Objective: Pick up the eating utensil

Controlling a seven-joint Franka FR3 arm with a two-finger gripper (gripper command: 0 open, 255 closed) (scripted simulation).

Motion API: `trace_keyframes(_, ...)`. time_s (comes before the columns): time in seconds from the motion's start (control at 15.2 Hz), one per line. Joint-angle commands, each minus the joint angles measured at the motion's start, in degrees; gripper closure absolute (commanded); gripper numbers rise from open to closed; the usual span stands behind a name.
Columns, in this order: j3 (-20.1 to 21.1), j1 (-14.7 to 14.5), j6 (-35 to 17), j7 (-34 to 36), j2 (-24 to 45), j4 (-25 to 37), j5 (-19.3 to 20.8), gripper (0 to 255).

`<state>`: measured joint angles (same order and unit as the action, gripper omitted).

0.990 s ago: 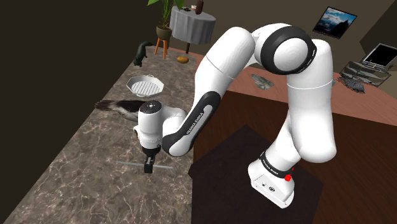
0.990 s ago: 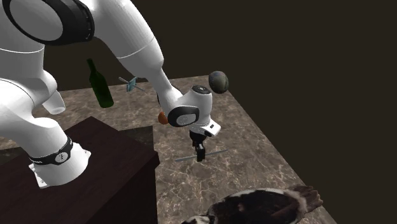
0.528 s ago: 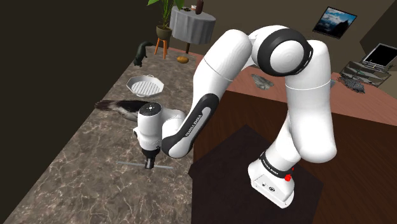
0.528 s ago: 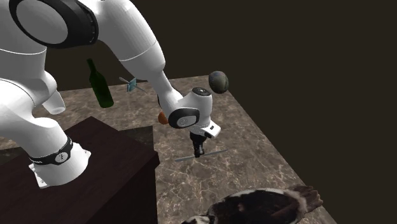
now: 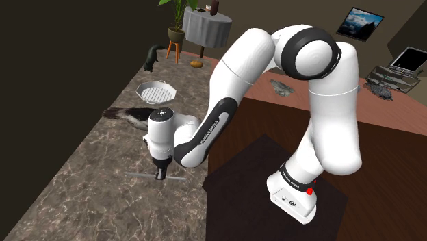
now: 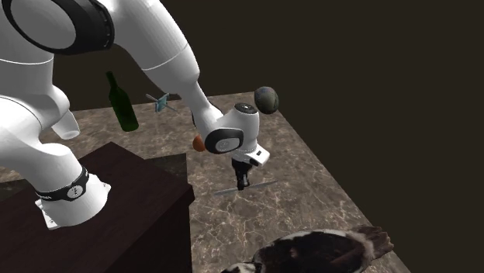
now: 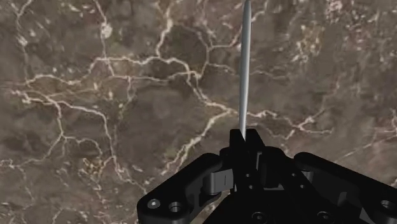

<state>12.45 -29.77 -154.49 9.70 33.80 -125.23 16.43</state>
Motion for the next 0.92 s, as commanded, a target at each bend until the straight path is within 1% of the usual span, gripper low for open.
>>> trace_keyframes(0.0, 0.56, 0.40, 0.89, -0.30, -1.46, -0.59, -0.48, 255)
trace_keyframes(0.73, 3.80, 2.86, 6.98, -2.80, -9.59, -2.54, -4.05, 255)
trace_keyframes(0.86, 3.83, 2.88, 7.07, -2.85, -9.70, -2.56, -4.11, 255)
